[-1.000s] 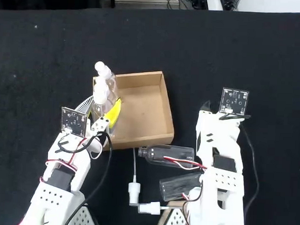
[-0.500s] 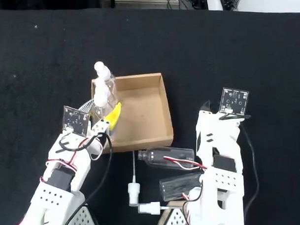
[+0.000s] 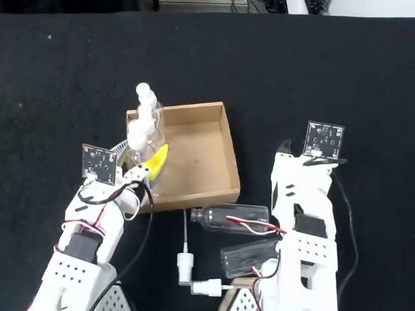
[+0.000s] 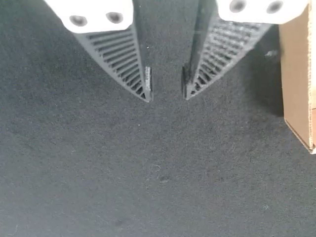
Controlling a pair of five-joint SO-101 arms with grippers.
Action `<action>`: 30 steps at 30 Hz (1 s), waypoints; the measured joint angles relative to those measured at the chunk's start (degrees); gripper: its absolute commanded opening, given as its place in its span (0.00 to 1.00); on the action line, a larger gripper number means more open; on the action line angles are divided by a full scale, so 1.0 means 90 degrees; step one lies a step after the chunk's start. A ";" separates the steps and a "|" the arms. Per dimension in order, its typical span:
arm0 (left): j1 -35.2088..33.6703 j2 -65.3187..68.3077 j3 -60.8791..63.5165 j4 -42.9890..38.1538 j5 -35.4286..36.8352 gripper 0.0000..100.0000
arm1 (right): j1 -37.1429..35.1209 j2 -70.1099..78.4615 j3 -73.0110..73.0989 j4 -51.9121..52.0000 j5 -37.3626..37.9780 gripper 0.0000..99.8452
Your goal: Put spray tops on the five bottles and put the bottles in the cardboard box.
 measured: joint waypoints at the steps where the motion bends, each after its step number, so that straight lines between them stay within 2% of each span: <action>1: 0.0000 0.0000 0.0000 0.0000 0.0000 0.23 | 0.0000 0.0000 0.0000 0.0000 0.0000 0.09; 5: 0.0010 0.0000 0.0000 0.0000 0.0000 0.24 | 0.0000 0.0000 0.0000 0.0000 0.0000 0.09; 13: -0.0010 0.0000 0.0000 0.0000 0.0000 0.36 | 0.0000 0.0000 0.0000 0.0000 0.0000 0.09; 27: -0.0254 0.0000 -0.0068 0.0010 0.0000 0.36 | 0.0000 0.0000 0.0000 0.0000 0.0000 0.09; 30: -0.0254 0.0000 -0.0342 0.0518 0.0000 0.36 | 0.0000 0.0000 0.0000 0.0000 0.0000 0.09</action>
